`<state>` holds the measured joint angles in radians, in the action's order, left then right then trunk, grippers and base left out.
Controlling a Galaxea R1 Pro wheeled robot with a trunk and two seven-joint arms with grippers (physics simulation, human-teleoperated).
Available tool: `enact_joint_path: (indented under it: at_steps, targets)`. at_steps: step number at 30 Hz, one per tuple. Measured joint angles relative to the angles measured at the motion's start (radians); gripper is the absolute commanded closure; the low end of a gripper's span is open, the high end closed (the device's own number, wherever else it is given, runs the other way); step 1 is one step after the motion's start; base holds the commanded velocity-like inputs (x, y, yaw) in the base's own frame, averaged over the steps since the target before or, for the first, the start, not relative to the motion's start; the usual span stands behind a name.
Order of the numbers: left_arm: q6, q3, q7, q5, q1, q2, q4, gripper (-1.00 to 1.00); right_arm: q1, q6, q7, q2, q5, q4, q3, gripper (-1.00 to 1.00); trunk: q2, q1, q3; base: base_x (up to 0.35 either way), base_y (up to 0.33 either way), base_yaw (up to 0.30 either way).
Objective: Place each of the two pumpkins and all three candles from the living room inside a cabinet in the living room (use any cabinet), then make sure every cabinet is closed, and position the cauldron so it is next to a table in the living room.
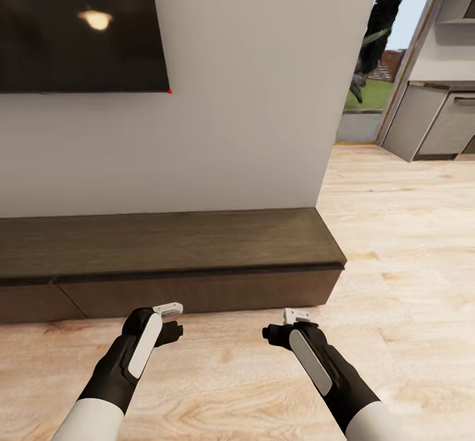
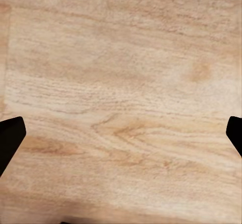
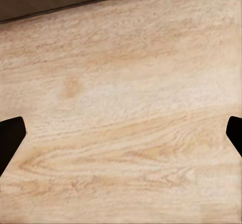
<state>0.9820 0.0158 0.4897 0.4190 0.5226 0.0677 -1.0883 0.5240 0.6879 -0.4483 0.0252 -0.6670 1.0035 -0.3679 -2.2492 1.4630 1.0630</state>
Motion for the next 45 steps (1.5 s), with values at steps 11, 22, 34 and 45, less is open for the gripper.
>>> enact_joint_path:
  at_steps: [11, 22, 34, 45]
  targets:
    - [-0.001, -0.001, 0.001, -0.001, 0.0, 0.0, 0.008, -1.0, 0.0, 0.039, -0.005, -0.001, 0.007, 0.051, -0.006, -1.0, 0.077, -0.042, -0.035, 0.0, 0.0, -0.001]
    - [-0.02, 0.001, 0.001, -0.005, -0.001, -0.002, 0.088, -1.0, -0.015, -0.004, 0.002, -0.008, 0.014, 0.0, -0.009, -1.0, 0.154, -0.084, -0.069, 0.0, 0.0, 0.0]
    - [-0.386, 0.019, -0.003, -0.019, -0.001, -0.002, 0.466, -1.0, -0.047, -0.169, 0.01, -0.012, 0.014, -0.186, -0.011, -1.0, 0.238, -0.13, -0.107, 0.0, 0.0, 0.0]
    - [-0.61, 0.061, -0.004, -0.017, -0.001, -0.002, 0.693, -1.0, -0.048, -0.263, 0.011, -0.006, 0.013, -0.315, -0.013, -1.0, 0.315, -0.173, -0.141, 0.0, 0.0, 0.0]
